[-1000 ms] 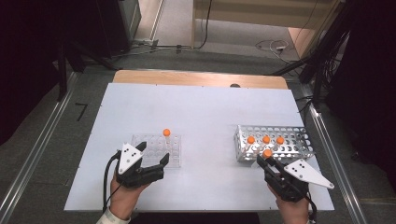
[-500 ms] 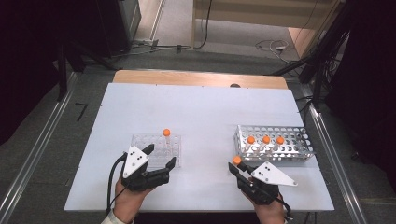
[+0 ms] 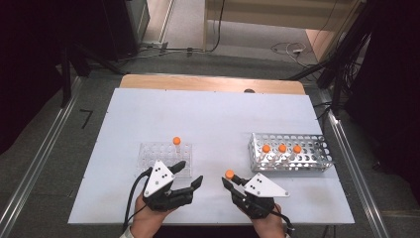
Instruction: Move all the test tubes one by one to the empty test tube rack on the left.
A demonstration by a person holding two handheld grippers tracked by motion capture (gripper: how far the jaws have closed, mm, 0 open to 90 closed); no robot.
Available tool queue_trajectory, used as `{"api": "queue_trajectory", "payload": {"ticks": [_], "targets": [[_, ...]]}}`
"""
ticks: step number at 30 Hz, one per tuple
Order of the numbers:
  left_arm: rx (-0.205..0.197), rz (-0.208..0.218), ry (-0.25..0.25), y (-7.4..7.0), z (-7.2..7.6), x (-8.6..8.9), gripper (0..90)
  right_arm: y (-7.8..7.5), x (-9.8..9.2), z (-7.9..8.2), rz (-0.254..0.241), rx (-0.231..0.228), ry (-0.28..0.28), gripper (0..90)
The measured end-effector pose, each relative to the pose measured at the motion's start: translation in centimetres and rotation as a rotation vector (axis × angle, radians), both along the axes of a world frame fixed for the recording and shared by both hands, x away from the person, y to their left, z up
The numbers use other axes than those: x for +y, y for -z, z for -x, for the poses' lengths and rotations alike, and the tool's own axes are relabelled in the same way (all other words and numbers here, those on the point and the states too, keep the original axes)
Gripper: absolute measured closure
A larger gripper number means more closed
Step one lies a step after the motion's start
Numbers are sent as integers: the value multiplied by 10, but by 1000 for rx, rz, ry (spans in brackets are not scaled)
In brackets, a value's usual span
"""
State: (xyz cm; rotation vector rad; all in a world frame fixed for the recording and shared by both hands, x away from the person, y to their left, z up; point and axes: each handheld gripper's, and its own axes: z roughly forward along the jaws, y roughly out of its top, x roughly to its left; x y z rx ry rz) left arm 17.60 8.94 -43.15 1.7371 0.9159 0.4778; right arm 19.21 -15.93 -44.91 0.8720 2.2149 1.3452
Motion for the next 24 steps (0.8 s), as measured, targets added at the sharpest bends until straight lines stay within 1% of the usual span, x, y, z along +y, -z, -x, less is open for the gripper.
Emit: {"api": "queue_trajectory", "payload": {"ticks": [2,4,7,9,17,24], "targets": [[-3,0,23,-1,2,-4,383,0,5,1,-2,0,-11,718],[-2,6,47,-1,2,-8,399,0,8,1,-1,-1,-20,718],[-2,14,64,-2,3,-12,421,0,13,2,3,1,-31,718],[-4,12,73,-2,3,-14,431,1,16,2,6,2,-38,718],[-10,14,93,-3,2,-22,495,3,28,4,9,9,-68,718],[-8,7,99,-1,1,-24,584,2,32,5,7,11,-84,718]]}}
